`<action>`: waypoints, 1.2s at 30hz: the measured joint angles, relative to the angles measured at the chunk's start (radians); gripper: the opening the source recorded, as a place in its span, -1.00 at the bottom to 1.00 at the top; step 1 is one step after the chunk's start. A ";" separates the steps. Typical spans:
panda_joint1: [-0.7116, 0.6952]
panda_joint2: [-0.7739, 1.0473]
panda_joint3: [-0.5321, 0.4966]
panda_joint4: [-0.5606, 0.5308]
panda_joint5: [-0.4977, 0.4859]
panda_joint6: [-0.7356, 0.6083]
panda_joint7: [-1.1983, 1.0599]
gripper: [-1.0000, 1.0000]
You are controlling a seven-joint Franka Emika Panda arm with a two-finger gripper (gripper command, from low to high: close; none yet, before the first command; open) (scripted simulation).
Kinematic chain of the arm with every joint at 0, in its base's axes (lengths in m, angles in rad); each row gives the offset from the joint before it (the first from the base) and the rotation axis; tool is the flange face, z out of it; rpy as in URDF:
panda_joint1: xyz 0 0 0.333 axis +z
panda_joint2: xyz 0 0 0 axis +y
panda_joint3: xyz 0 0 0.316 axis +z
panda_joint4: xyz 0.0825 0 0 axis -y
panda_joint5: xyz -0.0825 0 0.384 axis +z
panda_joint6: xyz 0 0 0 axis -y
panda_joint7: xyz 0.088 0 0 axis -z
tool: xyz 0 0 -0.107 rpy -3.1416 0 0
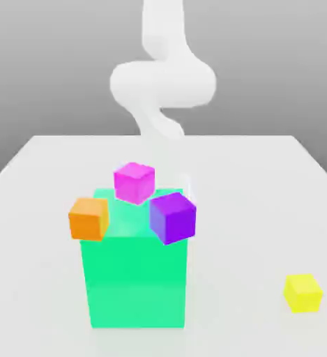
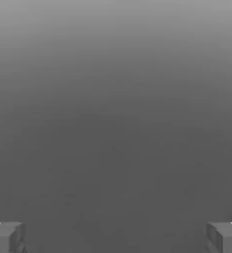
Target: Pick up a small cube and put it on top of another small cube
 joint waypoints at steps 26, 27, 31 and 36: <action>0.278 0.959 0.256 -0.198 -0.212 0.423 0.623 0.00; 0.296 0.996 0.237 -0.192 -0.236 0.448 0.644 0.00; 0.366 1.123 0.153 -0.166 -0.312 0.545 0.704 -1.00; 0.366 1.123 0.153 -0.166 -0.313 0.547 0.705 -1.00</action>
